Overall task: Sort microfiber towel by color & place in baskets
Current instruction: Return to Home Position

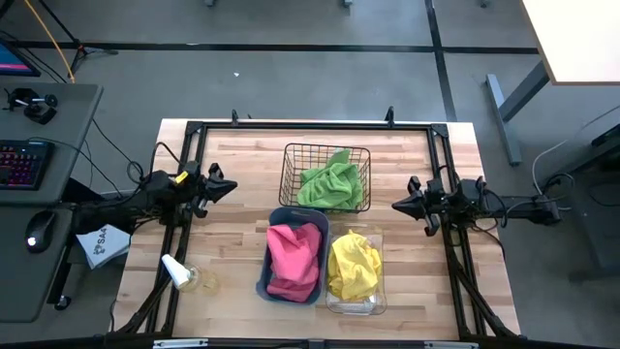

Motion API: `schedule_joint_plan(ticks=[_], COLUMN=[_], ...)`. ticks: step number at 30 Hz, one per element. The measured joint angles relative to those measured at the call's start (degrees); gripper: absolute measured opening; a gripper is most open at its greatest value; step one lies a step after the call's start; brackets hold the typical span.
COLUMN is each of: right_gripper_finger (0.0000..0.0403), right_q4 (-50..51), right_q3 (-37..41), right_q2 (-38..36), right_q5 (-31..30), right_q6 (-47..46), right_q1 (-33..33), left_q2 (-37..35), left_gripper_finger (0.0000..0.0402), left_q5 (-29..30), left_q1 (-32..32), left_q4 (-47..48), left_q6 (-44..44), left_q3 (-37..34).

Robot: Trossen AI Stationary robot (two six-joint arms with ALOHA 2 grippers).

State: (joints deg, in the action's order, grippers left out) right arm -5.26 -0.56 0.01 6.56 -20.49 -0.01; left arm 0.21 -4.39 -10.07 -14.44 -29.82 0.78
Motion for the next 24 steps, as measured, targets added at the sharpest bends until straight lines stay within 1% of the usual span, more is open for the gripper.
schedule_joint_plan(ticks=[8, 24], right_gripper_finger=[0.0000, 0.0000], right_q4=[0.1, 0.3], right_q3=[0.0, 0.0], right_q2=[0.7, 0.7], right_q5=[0.0, 0.0], right_q6=[0.0, 0.0], right_q1=[0.0, 0.0], left_q2=[0.1, 1.0], left_gripper_finger=[0.0000, 0.0000], left_q5=[0.0, 0.0], left_q1=[1.0, 1.0], left_q4=[0.0, 1.2], left_q6=[0.0, 0.0], left_q3=[0.0, -0.1])
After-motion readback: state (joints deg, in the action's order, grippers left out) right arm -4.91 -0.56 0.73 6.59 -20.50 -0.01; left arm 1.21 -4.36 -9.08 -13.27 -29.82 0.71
